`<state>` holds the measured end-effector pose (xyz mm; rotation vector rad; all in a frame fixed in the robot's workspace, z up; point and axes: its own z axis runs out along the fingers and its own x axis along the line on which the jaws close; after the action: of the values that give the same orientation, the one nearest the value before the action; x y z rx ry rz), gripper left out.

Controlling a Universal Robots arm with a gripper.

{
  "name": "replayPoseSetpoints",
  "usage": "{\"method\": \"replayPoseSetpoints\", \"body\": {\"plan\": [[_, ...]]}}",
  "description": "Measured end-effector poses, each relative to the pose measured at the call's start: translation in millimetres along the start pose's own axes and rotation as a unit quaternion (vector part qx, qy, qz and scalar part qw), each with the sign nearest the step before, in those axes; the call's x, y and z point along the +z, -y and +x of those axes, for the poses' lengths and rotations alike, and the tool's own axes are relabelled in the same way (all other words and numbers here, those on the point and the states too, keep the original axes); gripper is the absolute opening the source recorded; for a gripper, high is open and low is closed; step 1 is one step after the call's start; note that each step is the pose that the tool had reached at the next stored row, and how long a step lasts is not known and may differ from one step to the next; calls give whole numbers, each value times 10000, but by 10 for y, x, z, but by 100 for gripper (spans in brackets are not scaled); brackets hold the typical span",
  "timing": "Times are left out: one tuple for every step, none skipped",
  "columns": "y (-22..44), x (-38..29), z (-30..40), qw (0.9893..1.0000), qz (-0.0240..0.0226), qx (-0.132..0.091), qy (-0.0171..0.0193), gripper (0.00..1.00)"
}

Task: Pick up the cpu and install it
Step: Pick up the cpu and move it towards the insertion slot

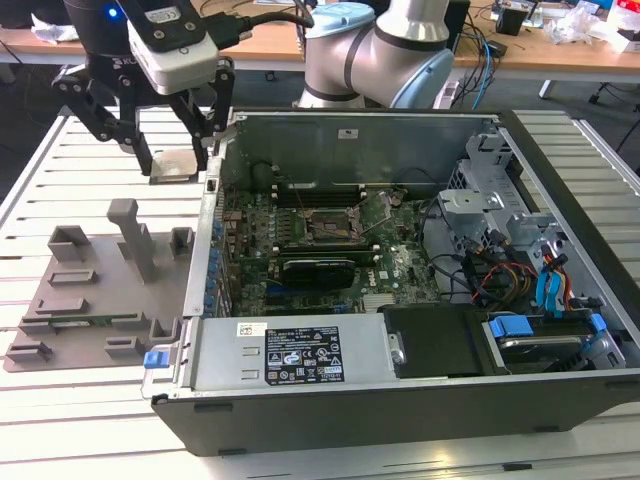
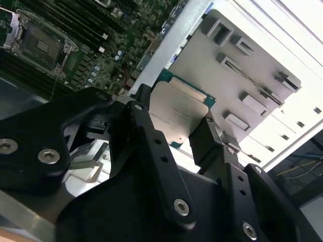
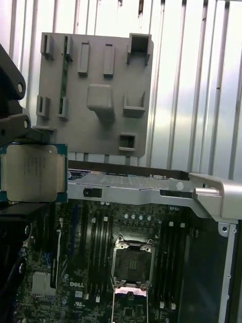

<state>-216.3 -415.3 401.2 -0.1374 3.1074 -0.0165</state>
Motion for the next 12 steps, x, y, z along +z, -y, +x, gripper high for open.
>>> {"method": "replayPoseSetpoints", "body": {"plan": [[2,1,-24,10000,0,0,0,55],[3,1,-36,10000,0,0,0,55],[4,2,-49,10000,0,0,0,55],[6,3,-73,10000,0,0,0,55],[8,3,-94,10000,0,0,0,55],[10,4,-110,10000,0,0,0,55],[11,4,-121,10000,0,0,0,55],[13,5,-150,10000,0,0,0,55],[16,6,-178,10000,0,0,0,55],[17,6,-189,10000,0,0,0,55],[18,6,-200,10000,0,0,0,55],[19,7,-216,10000,0,0,0,55]]}}
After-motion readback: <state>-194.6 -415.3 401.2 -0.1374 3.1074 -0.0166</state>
